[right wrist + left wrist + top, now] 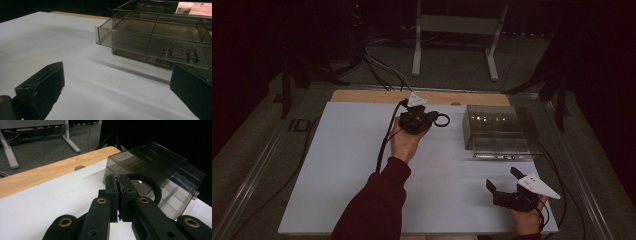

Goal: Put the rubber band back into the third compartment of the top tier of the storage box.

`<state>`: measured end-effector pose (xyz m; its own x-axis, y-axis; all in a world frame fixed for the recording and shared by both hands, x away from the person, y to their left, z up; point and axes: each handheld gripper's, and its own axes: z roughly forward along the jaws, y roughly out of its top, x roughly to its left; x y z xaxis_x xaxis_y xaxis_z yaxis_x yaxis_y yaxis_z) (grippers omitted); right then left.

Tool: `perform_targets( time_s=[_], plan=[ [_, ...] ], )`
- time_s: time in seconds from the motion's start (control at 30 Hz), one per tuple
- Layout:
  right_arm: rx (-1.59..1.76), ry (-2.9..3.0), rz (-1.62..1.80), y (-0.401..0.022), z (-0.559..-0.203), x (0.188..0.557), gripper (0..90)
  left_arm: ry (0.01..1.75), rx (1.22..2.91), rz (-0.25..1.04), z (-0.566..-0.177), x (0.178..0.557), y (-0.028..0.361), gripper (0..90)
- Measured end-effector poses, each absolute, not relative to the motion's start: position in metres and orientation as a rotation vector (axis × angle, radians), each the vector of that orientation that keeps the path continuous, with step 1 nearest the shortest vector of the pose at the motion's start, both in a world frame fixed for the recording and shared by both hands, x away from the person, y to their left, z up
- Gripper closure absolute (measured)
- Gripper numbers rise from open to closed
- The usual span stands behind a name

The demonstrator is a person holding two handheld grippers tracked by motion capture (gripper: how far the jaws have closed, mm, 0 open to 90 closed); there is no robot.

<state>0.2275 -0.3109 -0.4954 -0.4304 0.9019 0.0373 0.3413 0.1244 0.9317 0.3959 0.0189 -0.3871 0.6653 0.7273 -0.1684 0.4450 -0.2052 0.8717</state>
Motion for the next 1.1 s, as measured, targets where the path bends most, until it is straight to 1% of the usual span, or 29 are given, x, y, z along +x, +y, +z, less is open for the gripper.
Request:
perform_targets(
  time_s=[0.5, 0.77, 1.1],
  plan=[
    [1.188, 1.866, 1.298, -0.307, -0.497, 0.229, 0.2, 0.886, 1.843, 0.314, -0.375, 0.403, -0.002, 88.3],
    [1.187, 1.866, 1.301, -0.307, -0.496, 0.229, 0.2, 0.832, 1.856, 0.312, -0.365, 0.409, -0.015, 88.3],
    [1.189, 1.860, 1.307, -0.308, -0.496, 0.229, 0.2, 0.792, 1.865, 0.302, -0.356, 0.414, -0.039, 88.2]
  ],
)
